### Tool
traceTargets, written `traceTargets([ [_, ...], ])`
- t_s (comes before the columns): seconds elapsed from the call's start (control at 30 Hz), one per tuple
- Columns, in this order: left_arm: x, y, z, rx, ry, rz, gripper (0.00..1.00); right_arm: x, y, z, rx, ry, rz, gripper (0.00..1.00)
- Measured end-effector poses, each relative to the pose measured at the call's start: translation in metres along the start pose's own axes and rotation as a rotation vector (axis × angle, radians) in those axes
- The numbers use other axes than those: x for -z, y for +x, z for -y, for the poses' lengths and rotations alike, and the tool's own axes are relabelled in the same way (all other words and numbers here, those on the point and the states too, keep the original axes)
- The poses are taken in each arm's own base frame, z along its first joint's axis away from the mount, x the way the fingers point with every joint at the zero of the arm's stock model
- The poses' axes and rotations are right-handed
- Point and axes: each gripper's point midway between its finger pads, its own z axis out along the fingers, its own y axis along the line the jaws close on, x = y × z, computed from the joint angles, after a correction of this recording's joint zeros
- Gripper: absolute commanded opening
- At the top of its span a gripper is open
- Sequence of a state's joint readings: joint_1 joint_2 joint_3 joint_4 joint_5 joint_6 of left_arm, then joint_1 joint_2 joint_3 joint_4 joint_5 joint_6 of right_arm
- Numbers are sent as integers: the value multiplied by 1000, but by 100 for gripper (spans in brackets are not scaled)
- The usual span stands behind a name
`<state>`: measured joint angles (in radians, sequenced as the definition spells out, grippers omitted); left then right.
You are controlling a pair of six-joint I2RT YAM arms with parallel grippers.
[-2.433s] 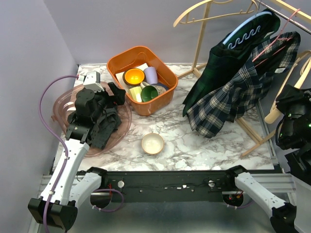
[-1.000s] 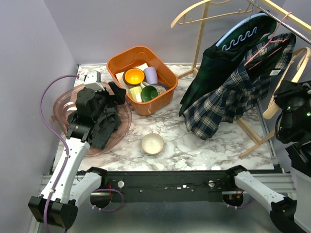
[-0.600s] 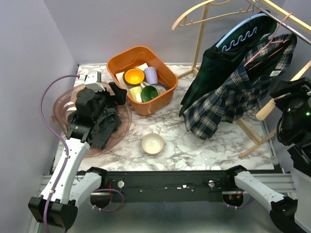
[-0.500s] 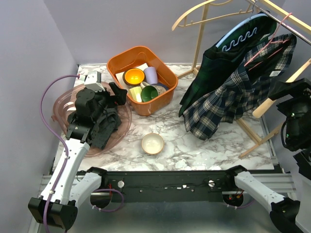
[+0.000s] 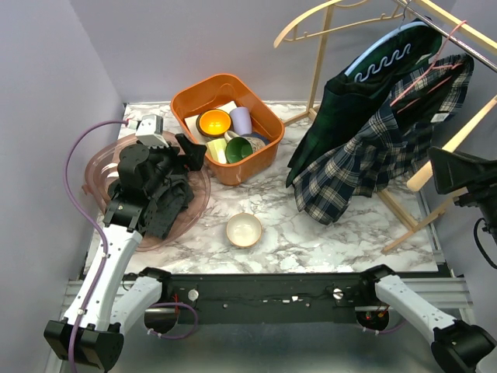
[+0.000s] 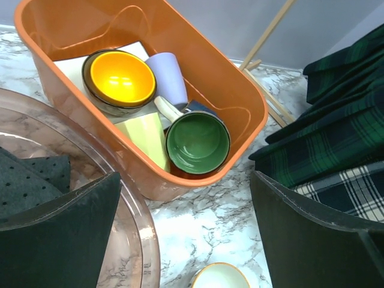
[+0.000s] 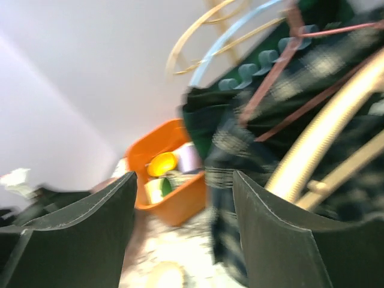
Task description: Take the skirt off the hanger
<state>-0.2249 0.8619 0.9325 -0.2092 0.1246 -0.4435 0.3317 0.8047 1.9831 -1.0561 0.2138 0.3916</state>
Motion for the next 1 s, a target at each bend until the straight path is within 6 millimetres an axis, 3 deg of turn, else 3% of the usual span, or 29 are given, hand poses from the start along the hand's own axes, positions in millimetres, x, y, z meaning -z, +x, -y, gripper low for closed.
traceTargets([
  [0.13,0,1,6,3,31,-7,99,-16,6,-35,-70,-157,-34,64],
  [0.23,1,2,9,8,48,-13,99,-43,11,-44,-104,-164,-60,62],
  [0.3,2,1,11,9,56,-13,99,-79,23,-35,-119,-88,-66,60],
  [0.4,4,-1,14,10,73,-5,99,-115,47,-12,-108,42,-79,61],
  [0.6,5,-4,19,9,93,5,99,-161,63,17,-46,226,-85,65],
  [0.77,5,-3,22,13,111,-1,98,-171,74,38,0,333,-84,66],
  [1.0,1,0,32,10,176,-24,97,-169,66,54,30,419,-34,66],
])
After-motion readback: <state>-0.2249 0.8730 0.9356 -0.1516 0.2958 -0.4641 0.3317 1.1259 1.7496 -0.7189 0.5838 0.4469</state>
